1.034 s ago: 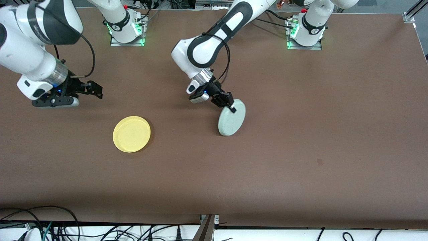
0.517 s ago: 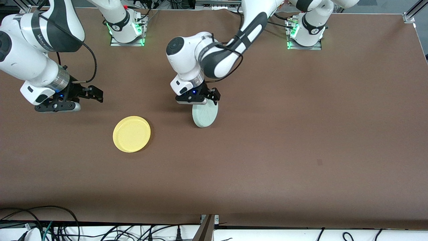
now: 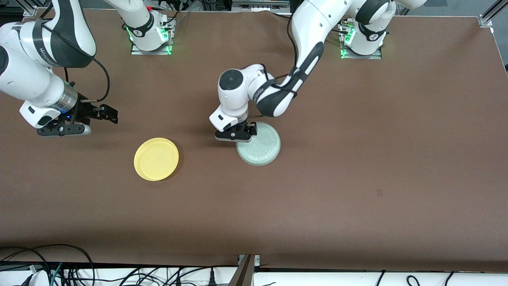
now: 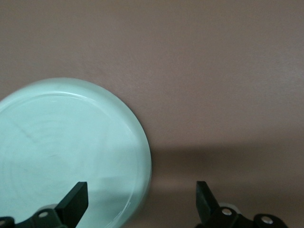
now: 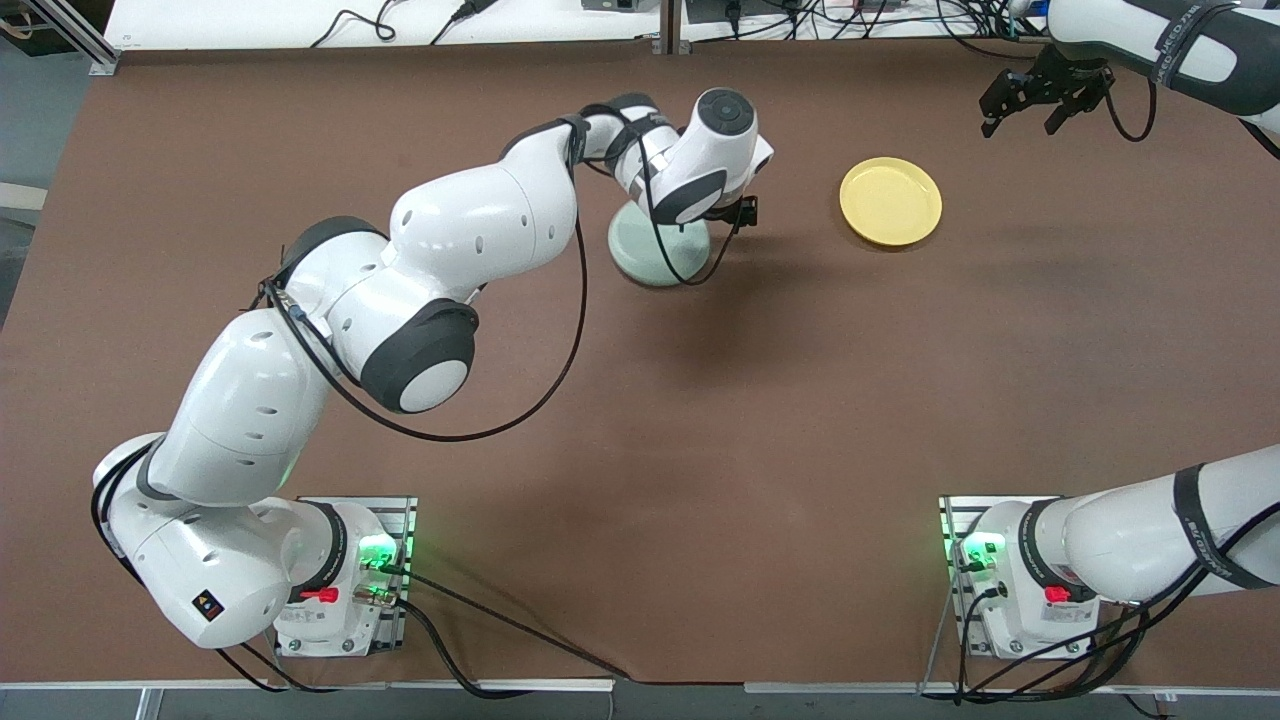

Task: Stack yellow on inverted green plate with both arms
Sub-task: 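Flip the green plate upside down and set it on the table, then withdraw the left gripper while the right gripper grasps the yellow plate rim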

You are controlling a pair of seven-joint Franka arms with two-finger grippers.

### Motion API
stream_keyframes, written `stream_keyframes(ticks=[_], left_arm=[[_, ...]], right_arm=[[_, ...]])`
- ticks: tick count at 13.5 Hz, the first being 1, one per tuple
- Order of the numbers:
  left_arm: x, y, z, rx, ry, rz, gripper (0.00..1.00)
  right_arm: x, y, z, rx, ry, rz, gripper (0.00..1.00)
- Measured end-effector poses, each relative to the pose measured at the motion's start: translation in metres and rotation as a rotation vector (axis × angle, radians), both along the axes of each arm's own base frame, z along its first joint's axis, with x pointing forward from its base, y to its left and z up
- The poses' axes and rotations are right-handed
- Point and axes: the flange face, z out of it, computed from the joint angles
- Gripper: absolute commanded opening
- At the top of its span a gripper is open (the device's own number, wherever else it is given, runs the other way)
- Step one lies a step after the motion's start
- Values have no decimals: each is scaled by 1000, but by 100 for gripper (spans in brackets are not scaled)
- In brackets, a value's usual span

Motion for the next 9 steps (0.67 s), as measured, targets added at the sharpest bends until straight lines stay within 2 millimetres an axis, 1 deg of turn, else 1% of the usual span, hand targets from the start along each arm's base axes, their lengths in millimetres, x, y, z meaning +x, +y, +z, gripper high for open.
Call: stream_keyframes(ticks=[1,2,3,4,5,6,7,8,9], left_arm=[[3,3,-13,-16,6,13,100],[5,4,-20,-35,13,28,100],[7,4,-19,-51,15,38,100],[11,4,-12,-66,9,45,100],[16,4,1,-77,-1,50,100],[22,9,20,-73,-3,61,100],[31,19,41,-51,7,77,100],[43,36,65,-22,20,93,100],[57,58,92,10,36,97,100]], right_arm=[[0,-3,0,0,-1,2,100],[1,-5,0,0,-2,5,100],[1,-7,0,0,-2,8,100],[1,-8,0,0,-2,9,100],[1,-8,-1,0,-3,9,100],[2,-8,-3,-1,-6,9,100],[4,-8,-6,-3,-8,9,100],[6,-9,-12,-5,-8,7,100],[9,-9,-19,-8,-10,6,100]])
